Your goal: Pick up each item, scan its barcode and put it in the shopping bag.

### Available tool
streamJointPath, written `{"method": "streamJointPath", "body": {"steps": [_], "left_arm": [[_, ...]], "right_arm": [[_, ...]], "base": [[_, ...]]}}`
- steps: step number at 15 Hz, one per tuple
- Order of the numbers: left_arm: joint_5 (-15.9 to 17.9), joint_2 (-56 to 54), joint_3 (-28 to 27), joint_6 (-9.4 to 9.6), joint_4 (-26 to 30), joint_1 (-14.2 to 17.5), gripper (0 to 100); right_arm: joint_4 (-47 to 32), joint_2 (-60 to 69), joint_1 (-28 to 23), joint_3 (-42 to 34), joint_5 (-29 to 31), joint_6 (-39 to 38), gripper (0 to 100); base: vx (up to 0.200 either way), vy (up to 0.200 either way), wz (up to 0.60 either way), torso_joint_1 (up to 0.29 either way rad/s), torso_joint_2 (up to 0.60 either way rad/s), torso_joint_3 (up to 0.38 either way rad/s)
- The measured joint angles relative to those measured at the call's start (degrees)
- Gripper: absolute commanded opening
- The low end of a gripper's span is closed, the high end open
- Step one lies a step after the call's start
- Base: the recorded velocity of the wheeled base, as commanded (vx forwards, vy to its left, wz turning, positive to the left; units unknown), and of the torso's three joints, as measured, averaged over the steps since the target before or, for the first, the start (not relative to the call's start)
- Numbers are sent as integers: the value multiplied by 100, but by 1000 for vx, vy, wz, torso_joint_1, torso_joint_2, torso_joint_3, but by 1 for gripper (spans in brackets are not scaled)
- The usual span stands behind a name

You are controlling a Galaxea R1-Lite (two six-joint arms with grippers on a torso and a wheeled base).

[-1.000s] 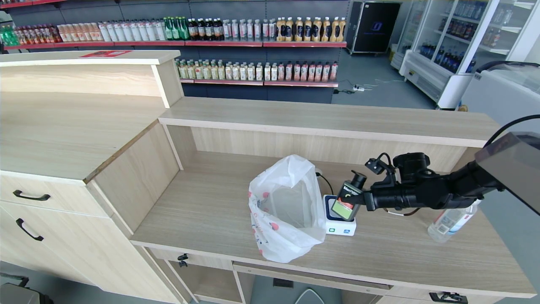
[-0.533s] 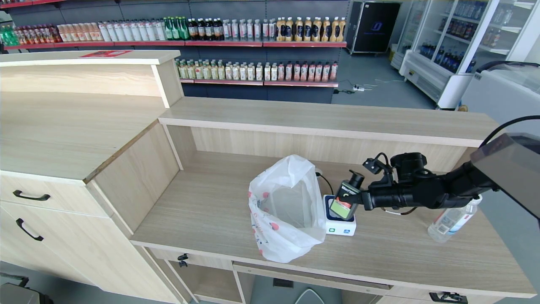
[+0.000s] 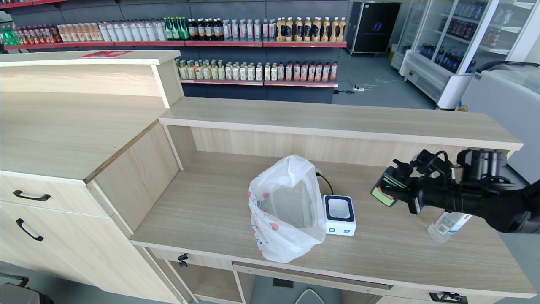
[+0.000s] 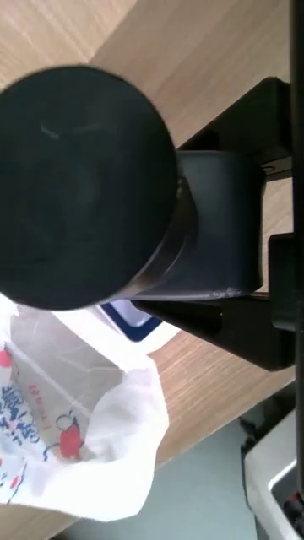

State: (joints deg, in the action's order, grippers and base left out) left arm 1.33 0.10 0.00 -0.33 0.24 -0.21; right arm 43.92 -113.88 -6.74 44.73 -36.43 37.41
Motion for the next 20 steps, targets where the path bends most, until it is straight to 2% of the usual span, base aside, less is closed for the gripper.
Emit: {"method": "streamJointPath", "body": {"steps": [1, 2, 4, 8, 10, 11, 14, 17, 20], "left_arm": [[-2, 0, 0, 1, 0, 0, 100], [0, 0, 0, 0, 0, 0, 100], [-2, 0, 0, 1, 2, 0, 100], [0, 0, 0, 1, 2, 0, 100], [0, 0, 0, 0, 2, 0, 100], [0, 0, 0, 1, 0, 0, 100], [-2, 0, 0, 0, 2, 0, 100], [-2, 0, 0, 0, 7, 2, 100], [0, 0, 0, 1, 0, 5, 100]], "right_arm": [[219, 219, -378, -411, 85, 657, 0], [345, 446, -649, -716, 139, 947, 0], [422, 901, -898, -1028, 169, 1059, 0], [343, 1432, -926, -1133, 323, 987, 0], [347, 1559, -753, -1139, 673, 688, 0], [402, 1596, -579, -1085, 1042, 332, 0], [558, 1477, 521, -744, 2165, -837, 0], [775, 877, 1095, -396, 2319, -1345, 0], [848, 115, 1225, -127, 2348, -1464, 0]], "base": [[0, 0, 0, 0, 0, 0], [0, 0, 0, 0, 0, 0], [0, 0, 0, 0, 0, 0], [0, 0, 600, 4, 1, 6], [0, 0, 600, 0, 2, -2], [0, 0, 600, -2, 2, 2], [0, 0, 200, 2, 2, -2], [0, 0, 0, 0, 0, 0], [0, 0, 0, 0, 0, 0]]}}
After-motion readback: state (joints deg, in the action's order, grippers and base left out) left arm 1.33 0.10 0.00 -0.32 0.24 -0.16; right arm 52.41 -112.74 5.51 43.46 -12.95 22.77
